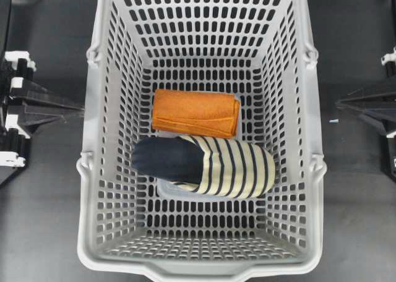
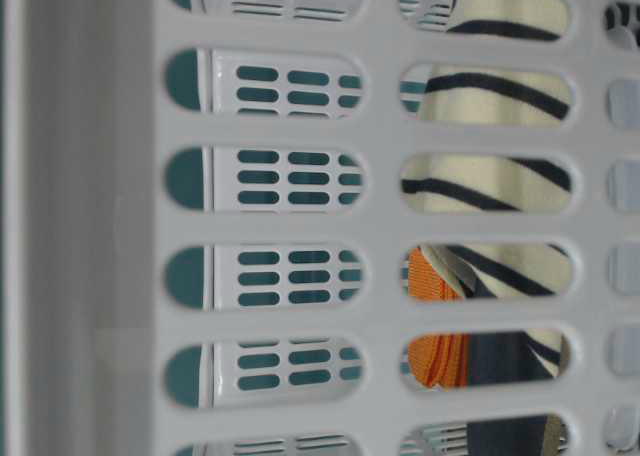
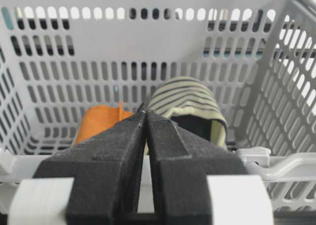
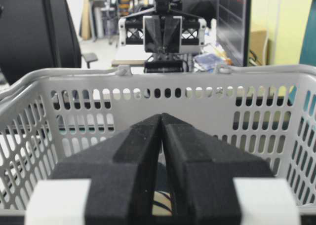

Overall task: Pick up the slipper from the shopping basket with the left arm.
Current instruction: 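Move the left gripper down into the basket over the striped slipper, then close the left gripper on the heel of the striped slipper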

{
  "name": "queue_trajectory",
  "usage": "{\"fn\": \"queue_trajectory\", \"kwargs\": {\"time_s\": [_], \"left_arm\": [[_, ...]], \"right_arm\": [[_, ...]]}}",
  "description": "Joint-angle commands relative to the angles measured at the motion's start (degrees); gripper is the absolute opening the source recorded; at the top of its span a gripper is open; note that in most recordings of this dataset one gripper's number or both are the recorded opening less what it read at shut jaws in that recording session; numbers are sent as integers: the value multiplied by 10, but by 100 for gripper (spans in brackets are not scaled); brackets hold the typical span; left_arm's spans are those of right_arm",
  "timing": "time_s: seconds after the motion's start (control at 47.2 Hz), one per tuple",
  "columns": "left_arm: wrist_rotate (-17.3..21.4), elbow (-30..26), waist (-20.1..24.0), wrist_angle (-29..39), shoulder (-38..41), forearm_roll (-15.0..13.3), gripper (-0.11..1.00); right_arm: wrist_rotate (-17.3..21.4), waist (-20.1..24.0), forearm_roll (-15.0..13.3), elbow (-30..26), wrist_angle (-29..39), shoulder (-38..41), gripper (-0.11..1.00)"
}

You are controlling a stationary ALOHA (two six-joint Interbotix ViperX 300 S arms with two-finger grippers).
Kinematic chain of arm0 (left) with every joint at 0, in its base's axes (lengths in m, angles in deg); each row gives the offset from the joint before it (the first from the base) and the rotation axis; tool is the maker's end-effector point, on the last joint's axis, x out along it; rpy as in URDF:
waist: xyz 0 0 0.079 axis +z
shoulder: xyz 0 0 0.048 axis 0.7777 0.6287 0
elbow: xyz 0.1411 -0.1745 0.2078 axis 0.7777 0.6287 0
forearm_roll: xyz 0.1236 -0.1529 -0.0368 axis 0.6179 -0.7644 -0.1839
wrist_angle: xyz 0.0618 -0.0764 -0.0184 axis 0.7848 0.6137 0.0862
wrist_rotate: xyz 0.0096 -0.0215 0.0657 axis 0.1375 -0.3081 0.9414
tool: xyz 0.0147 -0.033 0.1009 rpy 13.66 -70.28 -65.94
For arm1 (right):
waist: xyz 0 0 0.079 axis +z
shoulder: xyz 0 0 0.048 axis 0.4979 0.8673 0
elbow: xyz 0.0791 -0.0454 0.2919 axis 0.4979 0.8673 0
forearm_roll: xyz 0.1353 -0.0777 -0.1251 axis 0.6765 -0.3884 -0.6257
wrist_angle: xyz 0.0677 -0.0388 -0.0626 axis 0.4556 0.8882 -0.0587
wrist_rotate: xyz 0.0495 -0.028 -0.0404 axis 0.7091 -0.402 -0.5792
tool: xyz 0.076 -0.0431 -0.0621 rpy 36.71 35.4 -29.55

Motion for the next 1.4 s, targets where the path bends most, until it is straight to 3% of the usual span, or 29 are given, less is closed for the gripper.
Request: {"fn": "queue_trajectory", "kwargs": {"time_s": [0.0,0.085,0.191,0.381,0.847,1.102,1.208,1.377], "left_arm": [[-21,-50,-14,37,8,23,6],[-38,-102,-16,113,25,24,0],[-47,-171,-22,228,55,24,0],[-47,-286,-33,374,135,24,0],[-47,-513,-60,571,374,24,0],[-47,-612,-64,668,486,24,1],[-48,-642,-67,670,525,24,18],[-48,-674,-70,673,581,24,68]], "right_arm": [[8,7,1,-8,-3,4,0],[9,10,2,-7,6,1,0],[9,11,3,-7,25,-2,-1],[10,11,4,-8,46,-8,-1],[12,18,5,-8,52,-12,-1],[34,23,5,-7,53,-12,-1],[38,25,5,-6,56,-12,-1],[38,26,5,-6,59,-12,-1]]}}
